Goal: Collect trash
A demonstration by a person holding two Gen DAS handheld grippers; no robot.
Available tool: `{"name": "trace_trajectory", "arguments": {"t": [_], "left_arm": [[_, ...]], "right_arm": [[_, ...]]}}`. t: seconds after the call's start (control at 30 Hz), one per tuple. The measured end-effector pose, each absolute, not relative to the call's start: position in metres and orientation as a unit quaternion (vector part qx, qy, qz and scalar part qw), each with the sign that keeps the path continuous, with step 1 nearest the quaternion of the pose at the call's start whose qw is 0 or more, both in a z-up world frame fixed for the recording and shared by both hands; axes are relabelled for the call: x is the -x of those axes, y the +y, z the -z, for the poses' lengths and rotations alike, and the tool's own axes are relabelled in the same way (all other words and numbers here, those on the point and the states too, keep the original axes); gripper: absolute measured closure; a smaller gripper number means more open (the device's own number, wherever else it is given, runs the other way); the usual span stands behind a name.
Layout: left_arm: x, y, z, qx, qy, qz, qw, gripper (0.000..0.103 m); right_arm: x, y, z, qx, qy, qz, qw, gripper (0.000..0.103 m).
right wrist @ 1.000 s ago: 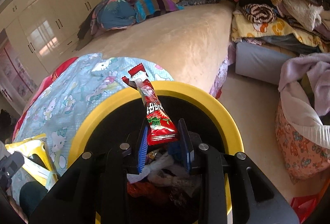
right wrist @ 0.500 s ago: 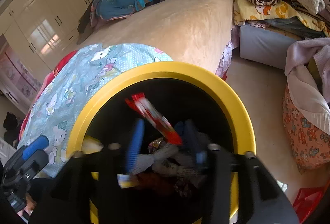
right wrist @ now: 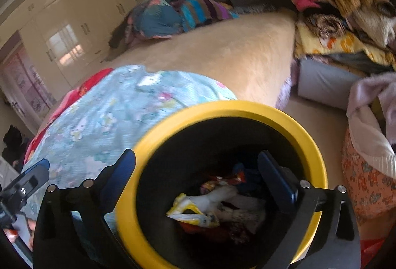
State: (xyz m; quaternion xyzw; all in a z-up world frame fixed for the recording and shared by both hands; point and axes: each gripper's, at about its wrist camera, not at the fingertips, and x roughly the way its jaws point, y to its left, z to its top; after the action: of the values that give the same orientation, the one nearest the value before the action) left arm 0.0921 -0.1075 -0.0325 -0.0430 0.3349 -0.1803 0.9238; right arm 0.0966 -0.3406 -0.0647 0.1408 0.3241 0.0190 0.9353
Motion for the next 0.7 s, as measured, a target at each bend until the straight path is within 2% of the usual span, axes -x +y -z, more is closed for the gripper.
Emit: {"name": "trace_trajectory", "arguments": {"t": [0.23, 0.4, 0.7], "left_arm": [[-0.074, -0.064, 0.02, 0.046, 0.313, 0.12, 0.941, 0.011], [-0.055, -0.037, 0.015, 0.031, 0.292, 0.078, 0.953, 0.011], [-0.019, -0.005, 0.014, 0.035, 0.241, 0.052, 0.969, 0.011]], "right_arm": [[-0.08, -0.285, 0.04, -0.097, 0.274, -0.05, 0.956, 0.006], [-0.056, -0.251, 0.025, -0.069, 0.208, -0.065, 0.974, 0.006], [-0.021, -0.219, 0.021, -0.024, 0.128, -0.062, 0.989, 0.006]]}}
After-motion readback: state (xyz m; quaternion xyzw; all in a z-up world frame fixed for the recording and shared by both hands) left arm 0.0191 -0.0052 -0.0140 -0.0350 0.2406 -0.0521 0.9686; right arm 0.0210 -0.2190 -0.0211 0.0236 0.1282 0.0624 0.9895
